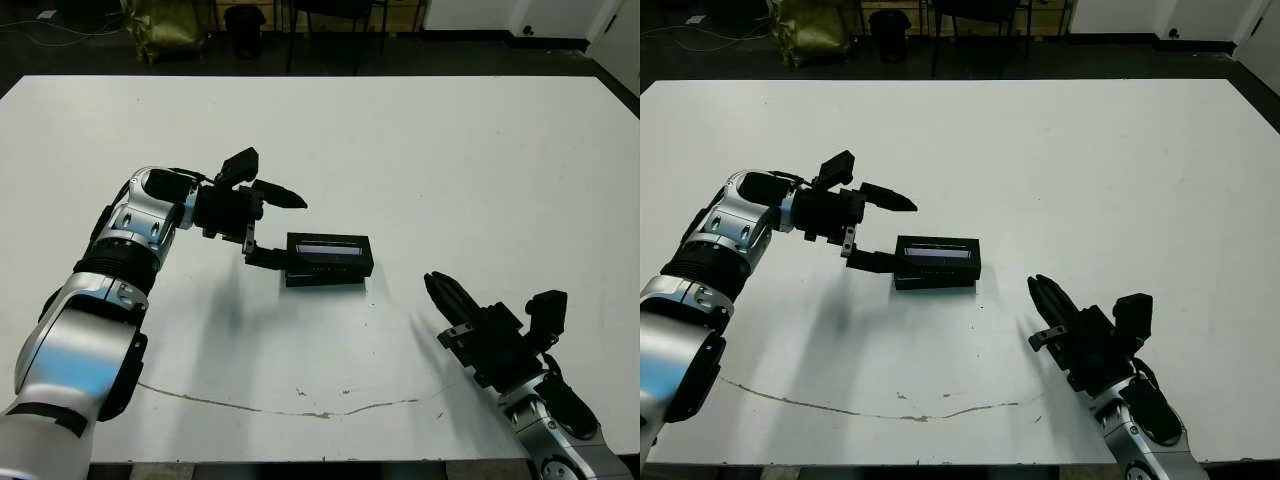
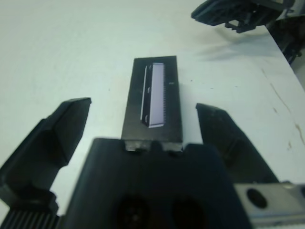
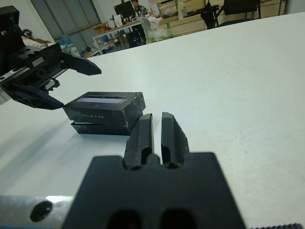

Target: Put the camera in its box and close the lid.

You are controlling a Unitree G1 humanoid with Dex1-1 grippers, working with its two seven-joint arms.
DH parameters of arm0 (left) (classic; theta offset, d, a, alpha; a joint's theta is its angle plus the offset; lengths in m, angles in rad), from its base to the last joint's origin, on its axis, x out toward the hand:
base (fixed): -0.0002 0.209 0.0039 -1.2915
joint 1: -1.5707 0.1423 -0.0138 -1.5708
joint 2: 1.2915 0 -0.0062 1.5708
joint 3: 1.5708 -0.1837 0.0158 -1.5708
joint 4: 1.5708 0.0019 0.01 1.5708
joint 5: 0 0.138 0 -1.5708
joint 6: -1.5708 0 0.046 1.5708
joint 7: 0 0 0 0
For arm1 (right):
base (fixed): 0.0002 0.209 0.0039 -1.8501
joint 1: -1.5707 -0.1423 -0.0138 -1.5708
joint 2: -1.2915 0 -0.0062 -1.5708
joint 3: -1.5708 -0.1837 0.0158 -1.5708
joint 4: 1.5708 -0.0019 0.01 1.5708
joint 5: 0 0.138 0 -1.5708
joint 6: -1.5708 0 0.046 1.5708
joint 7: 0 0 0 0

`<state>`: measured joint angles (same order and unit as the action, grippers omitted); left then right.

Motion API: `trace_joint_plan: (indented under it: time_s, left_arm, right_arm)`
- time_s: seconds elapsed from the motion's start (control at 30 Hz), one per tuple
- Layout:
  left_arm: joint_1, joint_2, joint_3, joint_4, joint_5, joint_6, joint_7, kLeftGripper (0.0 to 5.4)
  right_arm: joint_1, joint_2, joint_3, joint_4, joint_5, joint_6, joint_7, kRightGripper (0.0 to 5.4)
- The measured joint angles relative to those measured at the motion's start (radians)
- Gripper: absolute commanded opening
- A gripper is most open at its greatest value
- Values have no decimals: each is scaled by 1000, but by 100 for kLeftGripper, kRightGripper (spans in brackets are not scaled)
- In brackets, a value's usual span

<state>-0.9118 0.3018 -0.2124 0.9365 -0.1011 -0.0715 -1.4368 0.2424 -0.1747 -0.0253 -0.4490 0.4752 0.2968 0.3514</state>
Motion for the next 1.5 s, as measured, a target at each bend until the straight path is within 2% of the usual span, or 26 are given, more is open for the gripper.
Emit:
trace_joint_plan:
  time_s: [0.47, 0.67, 0.97, 1.5]
  left_arm:
    - [0, -8, 3, 40, 0, 128, -20, 538]
    - [-1, -10, 2, 59, 6, 138, -45, 538]
    - [-2, -16, 2, 72, 26, 129, -51, 538]
    - [-2, -39, 21, 105, 41, -1, -36, 538]
  right_arm:
    - [1, 0, 0, 8, 4, -3, 2, 0]
    - [3, 0, 1, -4, -3, -2, -1, 0]
    - [5, 0, 1, -8, 1, 1, -3, 0]
    - [6, 0, 1, -9, 11, 9, -18, 0]
